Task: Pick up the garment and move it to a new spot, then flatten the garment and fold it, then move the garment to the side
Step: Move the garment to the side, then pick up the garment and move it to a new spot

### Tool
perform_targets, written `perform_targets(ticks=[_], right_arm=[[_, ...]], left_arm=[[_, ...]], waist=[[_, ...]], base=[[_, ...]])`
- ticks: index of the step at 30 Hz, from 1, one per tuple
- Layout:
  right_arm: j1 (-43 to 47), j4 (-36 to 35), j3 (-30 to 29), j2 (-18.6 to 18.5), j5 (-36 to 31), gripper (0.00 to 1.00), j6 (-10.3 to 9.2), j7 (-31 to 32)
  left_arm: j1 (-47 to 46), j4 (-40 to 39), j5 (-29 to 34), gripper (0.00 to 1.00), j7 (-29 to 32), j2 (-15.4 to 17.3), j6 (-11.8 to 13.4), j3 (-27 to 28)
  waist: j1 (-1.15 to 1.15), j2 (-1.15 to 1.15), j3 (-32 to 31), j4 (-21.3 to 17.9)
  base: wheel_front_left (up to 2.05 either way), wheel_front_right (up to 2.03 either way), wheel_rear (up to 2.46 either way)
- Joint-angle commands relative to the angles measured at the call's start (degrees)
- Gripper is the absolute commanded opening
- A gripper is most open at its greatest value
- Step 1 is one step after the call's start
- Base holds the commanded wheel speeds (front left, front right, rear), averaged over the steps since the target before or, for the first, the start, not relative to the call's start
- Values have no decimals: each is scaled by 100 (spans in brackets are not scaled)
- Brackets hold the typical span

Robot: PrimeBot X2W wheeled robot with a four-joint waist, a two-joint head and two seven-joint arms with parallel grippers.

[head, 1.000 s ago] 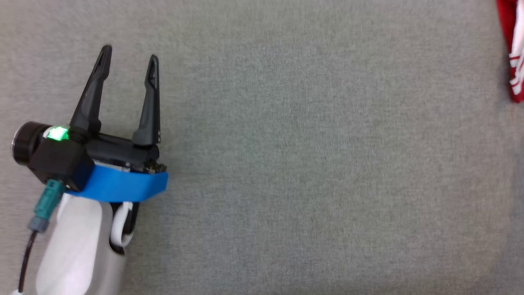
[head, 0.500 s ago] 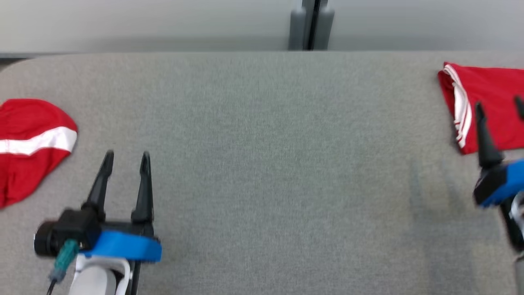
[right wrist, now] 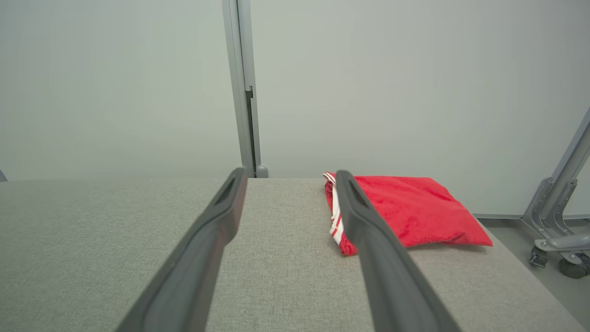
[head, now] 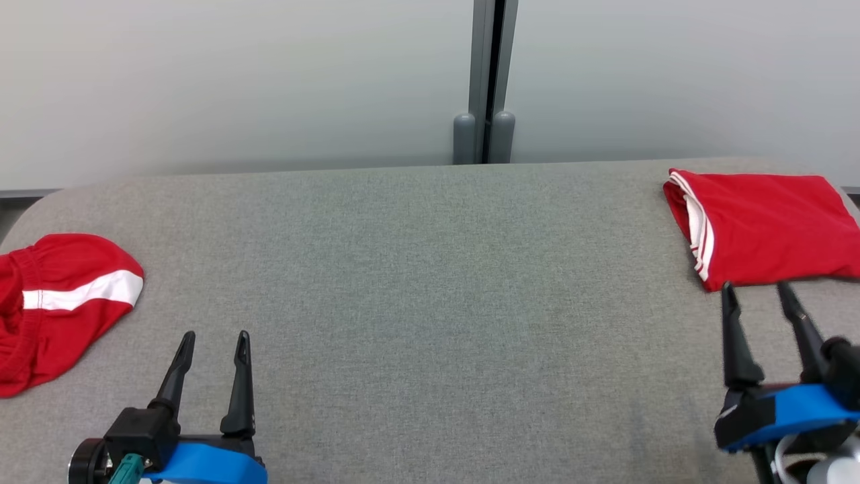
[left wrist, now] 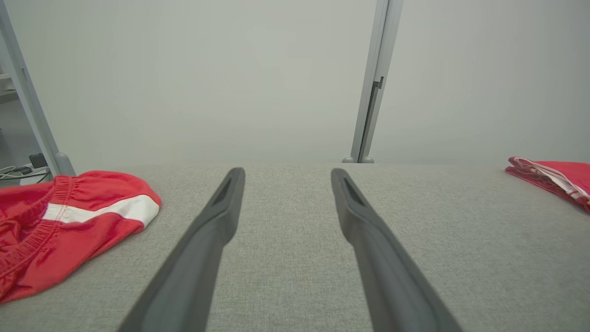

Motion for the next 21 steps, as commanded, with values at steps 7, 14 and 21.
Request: perform_targets(ticks=[7,14,21], right_arm=[[474,-40,233,175,42,100,1,-6],[431,122,434,168,84,100,1,-56],[379,333,406,170,119,100,1,-159]], left_arm=[[227,24,32,100,-14,-23,13,84],[298,1,41,100,-14,-48,7,138],[318,-29,40,100,-14,-59,-9,181]], waist=[[1,2,-137,-52],[1,2,-155,-42],[1,2,-150,-30]], base=[[0,0,0],[0,0,0],[0,0,0]])
